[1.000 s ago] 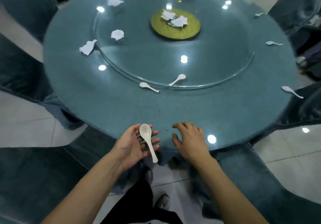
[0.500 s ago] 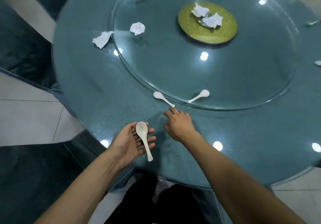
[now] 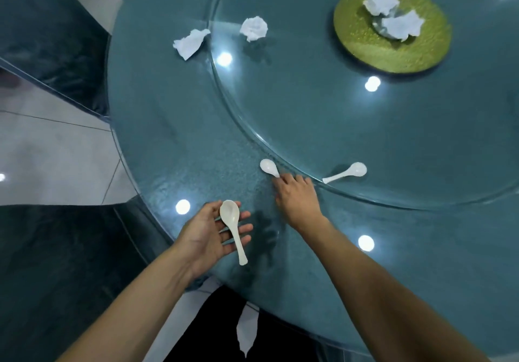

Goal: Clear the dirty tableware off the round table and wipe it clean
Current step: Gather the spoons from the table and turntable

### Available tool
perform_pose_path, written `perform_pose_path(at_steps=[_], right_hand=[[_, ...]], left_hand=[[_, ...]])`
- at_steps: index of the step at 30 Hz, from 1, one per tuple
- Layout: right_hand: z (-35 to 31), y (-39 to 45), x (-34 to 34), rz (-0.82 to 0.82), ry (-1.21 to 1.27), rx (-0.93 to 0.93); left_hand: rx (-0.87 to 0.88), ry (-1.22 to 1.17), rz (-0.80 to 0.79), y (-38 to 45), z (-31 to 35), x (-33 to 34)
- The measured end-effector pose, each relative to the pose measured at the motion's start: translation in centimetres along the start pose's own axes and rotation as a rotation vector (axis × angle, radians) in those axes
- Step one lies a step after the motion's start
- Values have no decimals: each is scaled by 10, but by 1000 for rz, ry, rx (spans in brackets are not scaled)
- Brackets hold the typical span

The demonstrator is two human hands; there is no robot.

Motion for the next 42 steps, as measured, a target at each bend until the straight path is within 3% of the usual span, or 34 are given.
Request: perform_pose_path(at_steps=[5,10,12,16,22,28,33,39,42], right_hand=[[15,-27,9,204,51,76],[24,-51,23,129,68,152],[27,-59,21,116,288,217],[20,-74,-26,96,962,493],[9,-84,-72,254,1386,732],[5,-88,-59,246,1123,860],[12,-88,-51,235,982,737],[87,-66,-53,269,852,855],[117,-40,-52,138,610,902]], left_hand=[[8,10,14,6,-1,11],[-1,37,26,14,-6,23],[8,43,24,17,-7,30],[34,25,12,23,-9,50],[56,-27,-9,31,-14,90],[80,-13,-74,34,-22,115],[60,23,-87,39,-33,121],[67,-8,-132,39,-28,117],[72,-1,-129,36,-25,112]])
Point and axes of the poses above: each hand's wrist, its own y-axis towards the middle knuckle, its own x-axis out of the palm, z = x × y, the point moved 1 cm from there along y, towards the middle knuckle, and after that the axes turned 6 degrees about -y, right-handed, at the moved point
